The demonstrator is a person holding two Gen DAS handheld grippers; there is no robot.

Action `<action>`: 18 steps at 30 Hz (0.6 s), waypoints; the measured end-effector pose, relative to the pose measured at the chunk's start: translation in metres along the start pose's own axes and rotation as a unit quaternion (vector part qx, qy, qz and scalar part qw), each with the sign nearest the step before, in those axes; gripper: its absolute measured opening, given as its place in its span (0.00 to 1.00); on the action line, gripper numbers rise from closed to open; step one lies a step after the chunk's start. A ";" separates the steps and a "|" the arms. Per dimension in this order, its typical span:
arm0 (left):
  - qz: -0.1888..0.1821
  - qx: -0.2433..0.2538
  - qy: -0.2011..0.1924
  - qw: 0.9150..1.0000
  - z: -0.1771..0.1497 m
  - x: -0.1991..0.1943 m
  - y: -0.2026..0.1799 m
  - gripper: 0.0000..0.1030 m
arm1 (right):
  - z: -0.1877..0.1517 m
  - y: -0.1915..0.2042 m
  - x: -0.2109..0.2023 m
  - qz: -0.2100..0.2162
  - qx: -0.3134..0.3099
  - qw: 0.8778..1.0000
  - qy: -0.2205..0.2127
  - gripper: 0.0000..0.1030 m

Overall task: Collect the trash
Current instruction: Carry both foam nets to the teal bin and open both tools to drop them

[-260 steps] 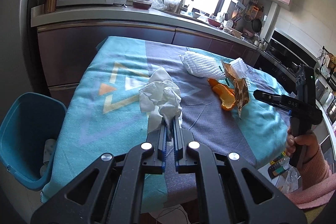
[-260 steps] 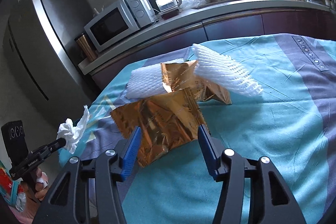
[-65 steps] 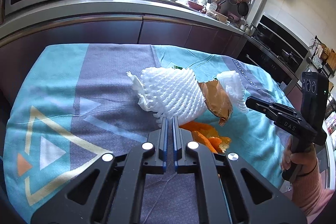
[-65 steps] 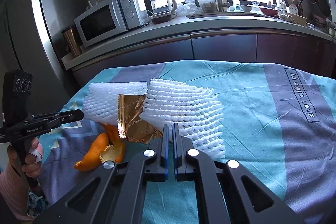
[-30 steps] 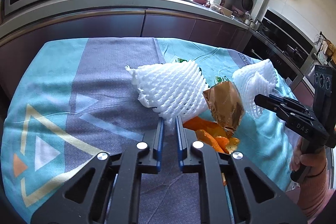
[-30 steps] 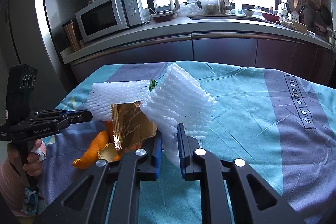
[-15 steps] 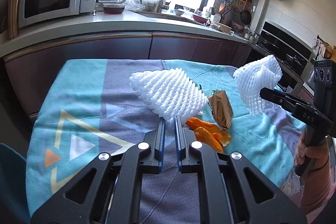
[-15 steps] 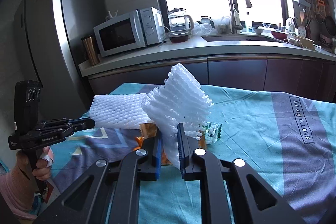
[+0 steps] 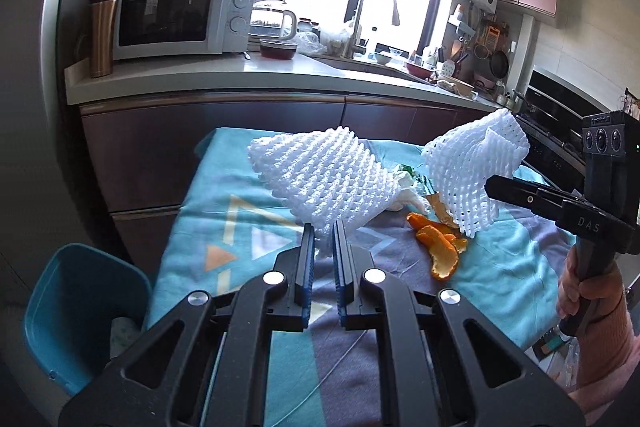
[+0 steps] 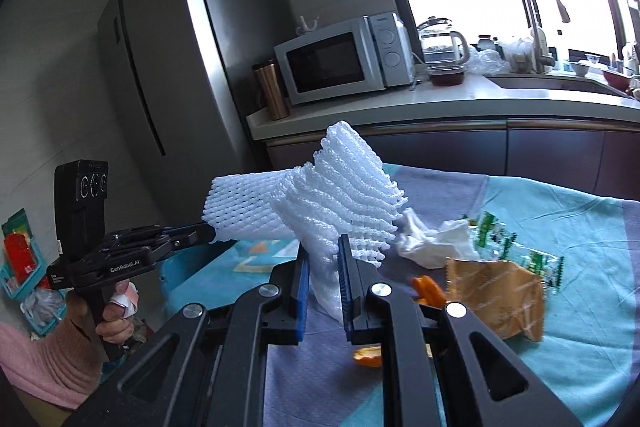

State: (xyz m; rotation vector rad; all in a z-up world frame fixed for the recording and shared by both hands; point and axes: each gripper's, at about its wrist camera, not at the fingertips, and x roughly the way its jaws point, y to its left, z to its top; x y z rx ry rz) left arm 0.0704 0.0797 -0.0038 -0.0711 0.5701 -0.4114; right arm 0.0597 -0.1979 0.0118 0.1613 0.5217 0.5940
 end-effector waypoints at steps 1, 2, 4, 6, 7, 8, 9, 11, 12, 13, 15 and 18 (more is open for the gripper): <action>0.006 -0.001 -0.001 1.000 -0.002 -0.005 0.005 0.09 | 0.001 0.006 0.005 0.013 -0.001 1.000 0.003 0.12; 0.014 -0.003 -0.002 1.000 -0.006 -0.012 0.011 0.09 | 0.002 0.013 0.010 0.024 -0.002 1.000 0.007 0.12; 0.029 -0.009 -0.004 1.000 -0.012 -0.024 0.022 0.09 | 0.004 0.027 0.022 0.045 -0.007 0.999 0.015 0.12; 0.044 -0.020 -0.006 0.999 -0.019 -0.037 0.037 0.09 | 0.006 0.042 0.036 0.067 -0.012 0.997 0.024 0.12; 0.052 -0.024 -0.007 0.998 -0.022 -0.042 0.044 0.09 | 0.007 0.050 0.043 0.077 -0.015 0.997 0.029 0.12; 0.062 -0.030 -0.008 0.998 -0.024 -0.049 0.052 0.09 | 0.008 0.058 0.049 0.086 -0.019 0.996 0.033 0.12; 0.071 -0.036 -0.009 0.997 -0.027 -0.055 0.059 0.09 | 0.009 0.066 0.056 0.096 -0.022 0.994 0.038 0.12; 0.088 -0.048 -0.011 0.995 -0.033 -0.066 0.075 0.09 | 0.011 0.080 0.070 0.116 -0.030 0.992 0.046 0.12; 0.097 -0.053 -0.012 0.994 -0.036 -0.071 0.083 0.09 | 0.012 0.087 0.077 0.124 -0.034 0.990 0.050 0.12; 0.106 -0.059 -0.012 0.993 -0.038 -0.076 0.091 0.09 | 0.013 0.093 0.084 0.133 -0.037 0.989 0.054 0.12; 0.123 -0.070 -0.011 0.990 -0.043 -0.085 0.106 0.09 | 0.014 0.105 0.096 0.151 -0.041 0.986 0.063 0.12; 0.147 -0.084 -0.011 0.986 -0.050 -0.097 0.125 0.09 | 0.018 0.122 0.113 0.170 -0.048 0.982 0.074 0.12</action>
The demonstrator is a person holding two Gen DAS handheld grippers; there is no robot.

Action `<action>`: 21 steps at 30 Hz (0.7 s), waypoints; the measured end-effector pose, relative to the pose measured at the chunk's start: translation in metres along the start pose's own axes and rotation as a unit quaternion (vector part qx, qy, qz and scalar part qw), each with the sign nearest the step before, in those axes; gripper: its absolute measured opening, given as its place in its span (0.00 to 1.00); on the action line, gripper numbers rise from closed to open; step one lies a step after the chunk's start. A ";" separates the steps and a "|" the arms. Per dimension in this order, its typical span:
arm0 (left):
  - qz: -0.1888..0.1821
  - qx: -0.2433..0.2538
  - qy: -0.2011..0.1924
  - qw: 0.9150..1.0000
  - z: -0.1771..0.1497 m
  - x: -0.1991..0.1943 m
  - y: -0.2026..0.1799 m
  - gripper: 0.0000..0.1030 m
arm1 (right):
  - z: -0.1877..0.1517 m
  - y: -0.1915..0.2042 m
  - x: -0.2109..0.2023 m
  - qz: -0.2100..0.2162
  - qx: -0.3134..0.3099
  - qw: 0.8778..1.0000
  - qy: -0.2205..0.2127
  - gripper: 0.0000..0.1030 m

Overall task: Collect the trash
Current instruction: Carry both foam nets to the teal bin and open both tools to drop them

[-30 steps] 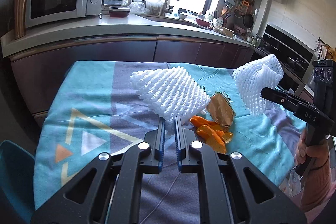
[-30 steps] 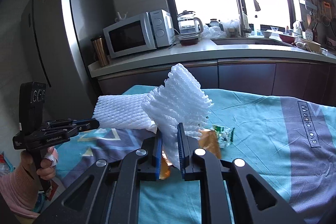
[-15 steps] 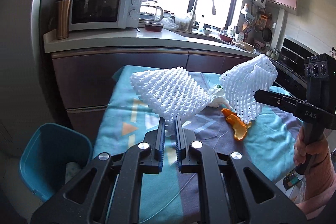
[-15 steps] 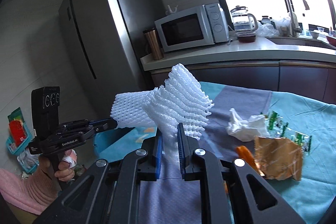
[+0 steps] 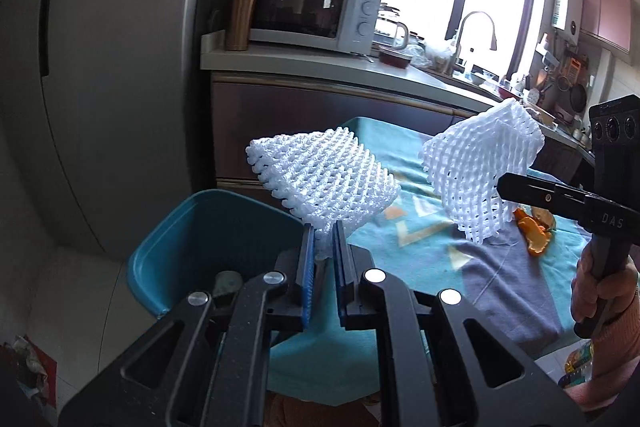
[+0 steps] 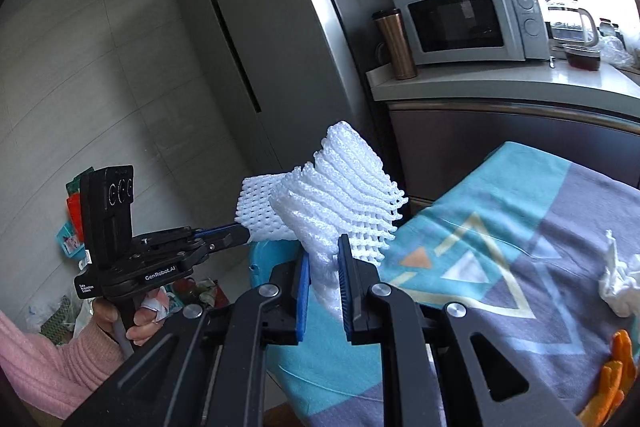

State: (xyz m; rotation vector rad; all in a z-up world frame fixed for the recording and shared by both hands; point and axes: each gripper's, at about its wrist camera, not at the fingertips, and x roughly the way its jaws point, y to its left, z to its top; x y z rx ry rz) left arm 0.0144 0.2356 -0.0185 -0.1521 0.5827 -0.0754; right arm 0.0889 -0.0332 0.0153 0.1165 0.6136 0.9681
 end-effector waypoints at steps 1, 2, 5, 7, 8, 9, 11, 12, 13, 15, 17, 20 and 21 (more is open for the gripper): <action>0.007 -0.005 0.000 1.000 -0.001 -0.002 0.007 0.09 | 0.003 0.002 0.007 0.006 -0.001 1.000 0.003 0.12; 0.014 -0.011 0.001 1.000 -0.003 -0.003 0.015 0.09 | 0.006 0.004 0.014 0.012 -0.002 1.000 0.005 0.12; 0.033 -0.025 0.007 0.999 -0.007 -0.003 0.034 0.09 | 0.015 0.008 0.035 0.030 0.001 0.999 0.014 0.12; 0.042 -0.033 0.012 0.998 -0.011 -0.003 0.046 0.09 | 0.019 0.012 0.049 0.039 0.001 0.999 0.021 0.12; 0.046 -0.036 0.015 0.998 -0.013 -0.001 0.048 0.09 | 0.021 0.013 0.056 0.043 0.001 0.999 0.025 0.12; 0.050 -0.039 0.019 0.998 -0.015 0.001 0.052 0.09 | 0.022 0.014 0.063 0.049 0.003 0.998 0.031 0.12; 0.057 -0.044 0.027 0.997 -0.019 0.005 0.059 0.10 | 0.024 0.016 0.076 0.054 0.004 0.998 0.042 0.12; 0.061 -0.045 0.030 0.997 -0.021 0.007 0.060 0.10 | 0.025 0.018 0.083 0.055 0.003 0.997 0.046 0.12; 0.063 -0.046 0.034 0.996 -0.023 0.010 0.062 0.10 | 0.026 0.019 0.090 0.057 0.003 0.997 0.051 0.12; 0.072 -0.047 0.042 0.995 -0.028 0.015 0.066 0.10 | 0.024 0.023 0.100 0.062 0.003 0.996 0.061 0.12; 0.073 -0.053 0.051 0.995 -0.033 0.019 0.071 0.10 | 0.024 0.025 0.113 0.064 0.003 0.995 0.071 0.12; 0.079 -0.058 0.062 0.993 -0.038 0.026 0.076 0.10 | 0.023 0.027 0.131 0.060 0.000 0.994 0.087 0.12; 0.080 -0.061 0.065 0.993 -0.039 0.028 0.077 0.10 | 0.023 0.027 0.137 0.057 0.000 0.994 0.091 0.12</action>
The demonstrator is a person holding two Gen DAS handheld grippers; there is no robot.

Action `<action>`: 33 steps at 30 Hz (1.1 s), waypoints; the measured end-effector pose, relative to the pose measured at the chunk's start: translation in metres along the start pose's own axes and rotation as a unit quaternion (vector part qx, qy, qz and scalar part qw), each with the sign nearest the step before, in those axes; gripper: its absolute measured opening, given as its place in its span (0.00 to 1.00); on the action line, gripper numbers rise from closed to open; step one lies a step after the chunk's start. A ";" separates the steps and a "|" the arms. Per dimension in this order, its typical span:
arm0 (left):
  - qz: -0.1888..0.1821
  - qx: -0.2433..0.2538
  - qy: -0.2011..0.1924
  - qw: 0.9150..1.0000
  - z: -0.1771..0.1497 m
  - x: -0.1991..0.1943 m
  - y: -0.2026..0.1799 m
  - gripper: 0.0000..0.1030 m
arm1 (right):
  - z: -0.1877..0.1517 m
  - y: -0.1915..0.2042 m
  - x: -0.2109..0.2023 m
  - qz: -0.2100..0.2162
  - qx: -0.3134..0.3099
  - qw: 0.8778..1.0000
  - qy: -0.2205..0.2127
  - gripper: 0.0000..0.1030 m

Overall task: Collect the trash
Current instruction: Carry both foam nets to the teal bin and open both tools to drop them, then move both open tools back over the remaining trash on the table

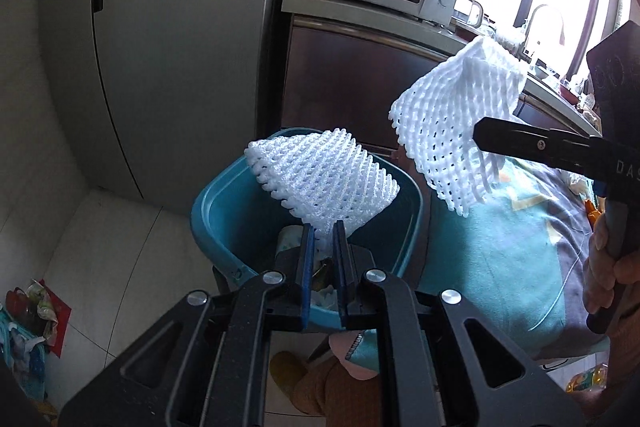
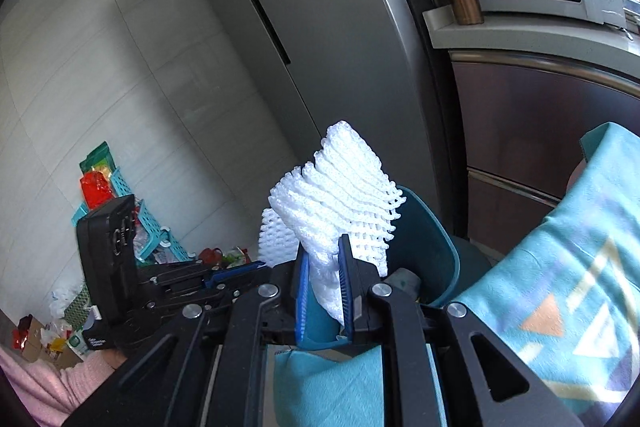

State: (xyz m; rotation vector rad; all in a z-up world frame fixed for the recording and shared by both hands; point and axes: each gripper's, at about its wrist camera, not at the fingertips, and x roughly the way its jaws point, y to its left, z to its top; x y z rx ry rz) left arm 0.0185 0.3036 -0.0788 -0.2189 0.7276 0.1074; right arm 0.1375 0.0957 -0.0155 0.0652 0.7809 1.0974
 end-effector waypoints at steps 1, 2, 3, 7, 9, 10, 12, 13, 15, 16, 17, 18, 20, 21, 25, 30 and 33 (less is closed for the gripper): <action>0.001 -0.001 0.002 1.000 -0.001 0.002 0.001 0.10 | 0.000 -0.001 0.006 0.000 0.002 1.000 0.006 0.12; 0.003 -0.003 0.005 1.000 -0.002 0.004 0.003 0.10 | 0.000 -0.002 0.011 -0.003 0.004 1.000 0.009 0.12; 0.004 -0.004 0.009 1.000 -0.003 0.007 0.004 0.10 | 0.001 -0.003 0.017 -0.008 0.004 1.000 0.014 0.12; 0.006 -0.003 0.023 1.000 -0.004 0.018 0.002 0.10 | 0.002 -0.006 0.040 -0.018 0.005 0.999 0.041 0.15; 0.008 -0.004 0.028 1.000 -0.004 0.023 0.001 0.10 | 0.003 -0.009 0.050 -0.029 0.008 0.998 0.053 0.15; 0.009 -0.005 0.031 0.999 -0.005 0.026 0.001 0.10 | 0.003 -0.010 0.056 -0.032 0.012 0.998 0.061 0.15; 0.008 -0.009 0.038 0.999 -0.005 0.033 0.000 0.11 | 0.002 -0.013 0.065 -0.040 0.017 0.996 0.077 0.15; 0.008 -0.011 0.041 0.999 -0.006 0.036 0.000 0.11 | 0.002 -0.014 0.067 -0.040 0.021 0.995 0.084 0.15; 0.008 -0.012 0.047 0.999 -0.006 0.042 -0.001 0.11 | 0.003 -0.014 0.070 -0.043 0.022 0.995 0.087 0.16; 0.006 -0.014 0.049 0.999 -0.007 0.045 -0.001 0.12 | 0.004 -0.014 0.071 -0.046 0.021 0.995 0.089 0.17; 0.005 -0.017 0.053 0.998 -0.008 0.049 -0.001 0.12 | 0.004 -0.014 0.073 -0.050 0.021 0.994 0.093 0.20; 0.004 -0.021 0.056 0.998 -0.008 0.052 -0.001 0.13 | 0.004 -0.014 0.074 -0.054 0.021 0.994 0.096 0.21; -0.004 -0.028 0.063 0.998 -0.009 0.060 0.000 0.13 | 0.003 -0.015 0.076 -0.060 0.027 0.993 0.098 0.23; -0.003 -0.031 0.067 0.997 -0.010 0.065 0.002 0.13 | 0.003 -0.016 0.075 -0.061 0.030 0.993 0.098 0.26; -0.001 -0.035 0.074 0.997 -0.011 0.077 0.001 0.13 | -0.001 -0.018 0.070 -0.060 0.034 0.993 0.092 0.27; 0.003 -0.035 0.070 0.997 -0.013 0.079 -0.001 0.13 | -0.007 -0.021 0.055 -0.060 0.033 0.994 0.079 0.27; 0.009 -0.028 0.059 0.998 -0.012 0.073 -0.004 0.16 | -0.012 -0.017 0.044 -0.056 0.027 0.996 0.071 0.28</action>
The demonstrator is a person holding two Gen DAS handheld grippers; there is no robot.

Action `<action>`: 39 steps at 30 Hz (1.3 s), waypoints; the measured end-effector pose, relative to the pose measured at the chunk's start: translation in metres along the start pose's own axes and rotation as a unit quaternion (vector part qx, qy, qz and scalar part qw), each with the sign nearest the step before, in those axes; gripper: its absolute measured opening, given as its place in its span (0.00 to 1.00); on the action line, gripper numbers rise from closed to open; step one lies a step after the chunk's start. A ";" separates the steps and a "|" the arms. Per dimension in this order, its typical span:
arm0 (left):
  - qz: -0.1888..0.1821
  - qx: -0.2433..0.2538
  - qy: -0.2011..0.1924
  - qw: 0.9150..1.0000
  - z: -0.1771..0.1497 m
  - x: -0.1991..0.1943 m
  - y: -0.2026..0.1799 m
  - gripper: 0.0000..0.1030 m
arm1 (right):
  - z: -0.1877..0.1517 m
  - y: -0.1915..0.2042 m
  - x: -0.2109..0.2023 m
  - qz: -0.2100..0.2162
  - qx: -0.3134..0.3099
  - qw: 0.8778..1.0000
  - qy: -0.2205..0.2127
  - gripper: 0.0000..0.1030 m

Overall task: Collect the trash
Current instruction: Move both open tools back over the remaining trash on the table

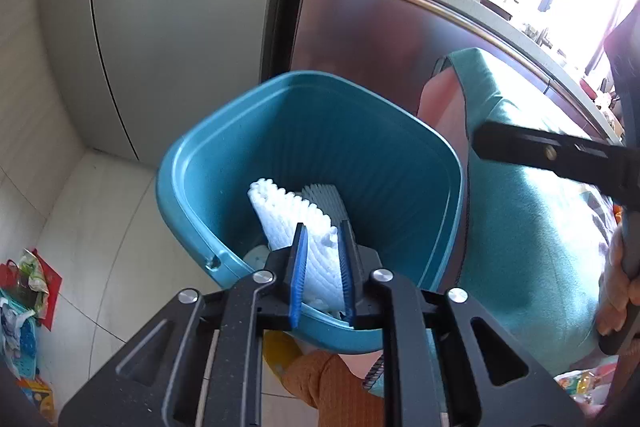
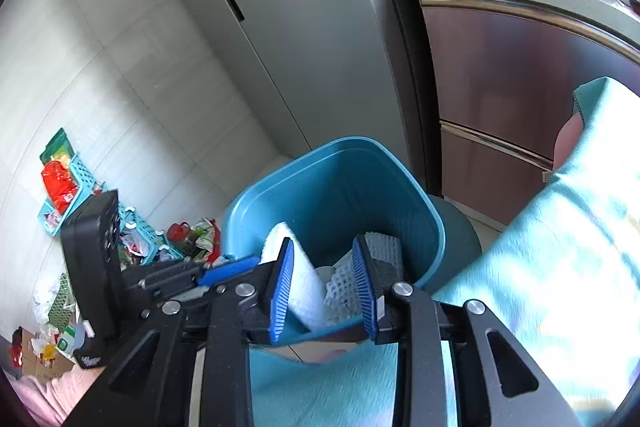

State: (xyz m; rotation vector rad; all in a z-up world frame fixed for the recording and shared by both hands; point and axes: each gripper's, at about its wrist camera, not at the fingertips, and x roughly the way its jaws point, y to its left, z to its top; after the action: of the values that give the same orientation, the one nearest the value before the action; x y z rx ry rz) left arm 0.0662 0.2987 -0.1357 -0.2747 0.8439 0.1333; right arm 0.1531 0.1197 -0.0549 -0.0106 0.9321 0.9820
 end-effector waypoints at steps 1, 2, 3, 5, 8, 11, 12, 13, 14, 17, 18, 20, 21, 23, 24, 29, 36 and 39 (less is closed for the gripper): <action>0.000 0.002 -0.006 1.000 0.001 -0.003 -0.002 0.17 | -0.002 0.000 -0.004 0.000 -0.002 1.000 -0.003 0.28; 0.000 0.005 -0.012 1.000 0.001 -0.007 -0.003 0.19 | -0.005 0.000 -0.009 0.000 -0.004 1.000 -0.007 0.28; 0.004 0.007 -0.020 1.000 0.002 -0.011 -0.004 0.23 | -0.008 0.000 -0.013 0.003 -0.004 1.000 -0.009 0.29; 0.009 0.009 -0.029 0.999 0.007 -0.015 -0.007 0.25 | -0.010 0.000 -0.023 0.004 -0.005 1.000 -0.016 0.29; 0.006 0.007 -0.040 0.999 0.012 -0.023 -0.010 0.25 | -0.016 0.000 -0.038 0.006 -0.006 1.000 -0.028 0.31; -0.002 0.011 -0.046 0.999 0.015 -0.029 -0.017 0.25 | -0.021 0.000 -0.055 0.009 -0.008 0.999 -0.043 0.34; -0.004 0.014 -0.048 0.999 0.015 -0.033 -0.019 0.25 | -0.022 0.001 -0.060 0.009 -0.009 0.999 -0.047 0.34; -0.009 0.019 -0.051 0.998 0.016 -0.036 -0.024 0.25 | -0.024 0.001 -0.067 0.008 -0.011 0.998 -0.054 0.34; -0.013 0.025 -0.054 0.998 0.016 -0.040 -0.027 0.26 | -0.026 0.000 -0.073 0.008 -0.012 0.998 -0.059 0.35; -0.032 0.046 -0.066 0.996 0.017 -0.051 -0.044 0.30 | -0.033 -0.002 -0.093 0.003 -0.013 0.997 -0.078 0.38; -0.041 0.053 -0.069 0.995 0.017 -0.055 -0.049 0.31 | -0.036 -0.003 -0.101 0.002 -0.013 0.996 -0.084 0.38; -0.058 0.070 -0.076 0.993 0.017 -0.062 -0.066 0.33 | -0.043 -0.008 -0.116 -0.006 -0.010 0.995 -0.098 0.38; -0.068 0.079 -0.078 0.991 0.017 -0.065 -0.075 0.34 | -0.047 -0.012 -0.124 -0.010 -0.007 0.995 -0.103 0.38; -0.090 0.097 -0.082 0.988 0.016 -0.070 -0.093 0.35 | -0.056 -0.019 -0.141 -0.023 -0.002 0.993 -0.116 0.38; -0.103 0.106 -0.083 0.986 0.015 -0.072 -0.103 0.36 | -0.060 -0.024 -0.149 -0.032 0.003 0.992 -0.122 0.39; -0.165 0.158 -0.079 0.970 0.007 -0.076 -0.164 0.38 | -0.085 -0.052 -0.188 -0.083 0.038 0.985 -0.149 0.41; -0.234 0.228 -0.052 0.944 -0.016 -0.072 -0.253 0.38 | -0.131 -0.095 -0.239 -0.175 0.099 0.965 -0.169 0.41; -0.255 0.252 -0.039 0.933 -0.031 -0.070 -0.285 0.39 | -0.151 -0.116 -0.257 -0.205 0.130 0.955 -0.173 0.41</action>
State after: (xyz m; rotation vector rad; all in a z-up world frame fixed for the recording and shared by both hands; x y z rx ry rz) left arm 0.0619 0.0166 -0.0498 0.0030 0.6770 -0.5528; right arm 0.0792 -0.1895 -0.0203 0.1787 0.6892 0.4517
